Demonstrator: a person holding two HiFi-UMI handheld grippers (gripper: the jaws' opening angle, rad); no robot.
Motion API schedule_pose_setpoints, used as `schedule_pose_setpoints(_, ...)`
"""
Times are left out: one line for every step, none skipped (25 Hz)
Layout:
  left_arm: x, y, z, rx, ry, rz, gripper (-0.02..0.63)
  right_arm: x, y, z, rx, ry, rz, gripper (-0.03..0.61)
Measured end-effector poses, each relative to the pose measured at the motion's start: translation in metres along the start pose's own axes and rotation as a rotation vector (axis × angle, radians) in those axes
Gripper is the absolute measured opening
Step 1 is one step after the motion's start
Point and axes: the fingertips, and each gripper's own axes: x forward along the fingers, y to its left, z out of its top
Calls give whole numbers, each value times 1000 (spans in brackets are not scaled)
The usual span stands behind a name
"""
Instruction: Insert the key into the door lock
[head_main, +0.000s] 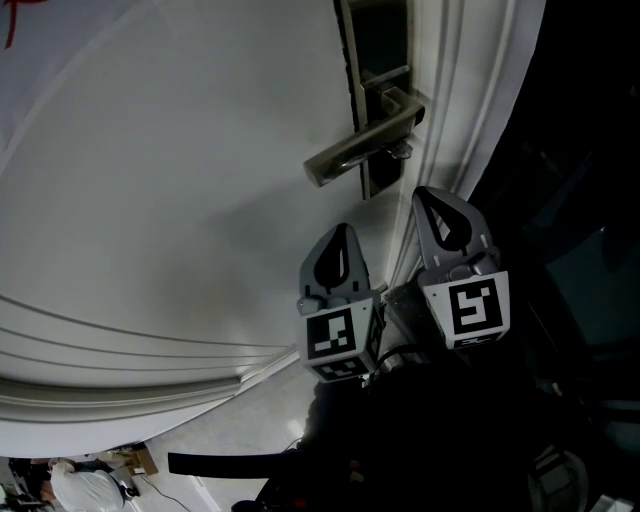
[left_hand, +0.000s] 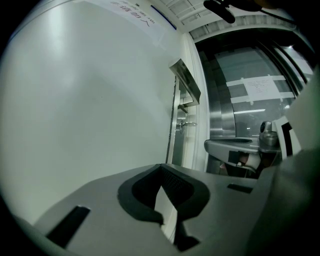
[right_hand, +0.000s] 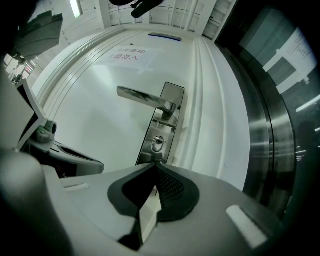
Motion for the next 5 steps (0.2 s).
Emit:
schedule_pose_setpoints(0,1,-1,3,3,5,2,0,0,0,-1,1,0,0)
schedule_pose_setpoints(-1,3,-3,12,7,14,1,0,0,-1,-2,2,0,0)
schedule_pose_setpoints(-1,4,-5,19,8,20,2,0,0,-1,-1,3,-1,0)
schedule_pose_setpoints(-1,5,-6,22,6,23,2,0,0,-1,1,3,-1,0)
schedule_pose_setpoints(-1,6,-7,25,5,25,2,0,0,-1,4,3,-1,0)
